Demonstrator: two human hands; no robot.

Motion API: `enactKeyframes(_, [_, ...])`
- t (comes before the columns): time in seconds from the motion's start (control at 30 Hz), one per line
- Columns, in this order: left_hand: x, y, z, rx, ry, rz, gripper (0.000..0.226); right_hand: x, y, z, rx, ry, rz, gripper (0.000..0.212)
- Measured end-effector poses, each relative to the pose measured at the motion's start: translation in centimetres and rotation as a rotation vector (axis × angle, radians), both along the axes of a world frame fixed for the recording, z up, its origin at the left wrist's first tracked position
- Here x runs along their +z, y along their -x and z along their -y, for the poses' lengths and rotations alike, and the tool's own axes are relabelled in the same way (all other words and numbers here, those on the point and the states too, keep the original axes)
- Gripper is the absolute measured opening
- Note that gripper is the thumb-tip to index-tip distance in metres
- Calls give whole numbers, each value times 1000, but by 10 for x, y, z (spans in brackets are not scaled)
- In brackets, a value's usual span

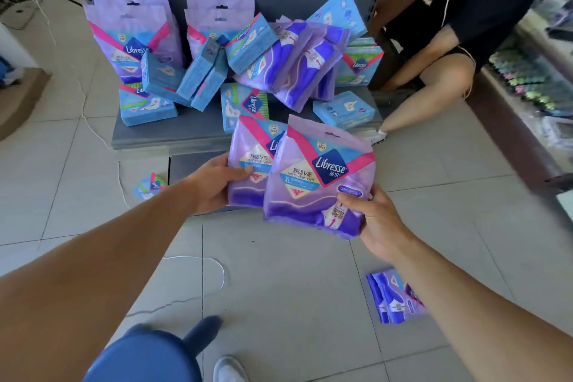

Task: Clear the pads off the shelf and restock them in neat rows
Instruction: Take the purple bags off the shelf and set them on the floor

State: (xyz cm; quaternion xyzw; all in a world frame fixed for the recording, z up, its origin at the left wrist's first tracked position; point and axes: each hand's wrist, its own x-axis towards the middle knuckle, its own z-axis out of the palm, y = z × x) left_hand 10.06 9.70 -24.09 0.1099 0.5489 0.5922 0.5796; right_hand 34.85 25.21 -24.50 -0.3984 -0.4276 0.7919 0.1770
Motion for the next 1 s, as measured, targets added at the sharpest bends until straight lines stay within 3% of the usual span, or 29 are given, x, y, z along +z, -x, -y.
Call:
enactKeyframes(0.17, [-13,-53,-23,-106,102,8,50,-10,-98,-4,-70,65,79,52])
enactKeyframes(0.37, [-40,-166,-80,-376,193,86,28,-45,-164,15,-148,152,41,53])
enactKeyframes(0.47, [-59,-216,-106,-453,298,156,41,-63,-199,26,-196,127,150,46])
enactKeyframes(0.53, [-74,-248,-119,-547,266,200,55,-84,-230,35,-296,113,206,47])
enactKeyframes(0.6, [-90,-276,-128,-688,179,84,57,-109,-254,43,-424,105,254,52])
enactKeyframes(0.77, [-149,-326,-146,-994,105,-499,68,-160,-280,60,-689,118,456,51])
enactKeyframes(0.83, [-173,-340,-157,-1073,119,-744,62,-177,-283,59,-717,42,555,48])
enactKeyframes(0.9, [-198,-352,-172,-1106,93,-859,64,-197,-284,53,-689,-32,678,44])
enactKeyframes(1.0, [-231,-364,-196,-1209,9,-857,109,-229,-288,36,-669,-82,796,37])
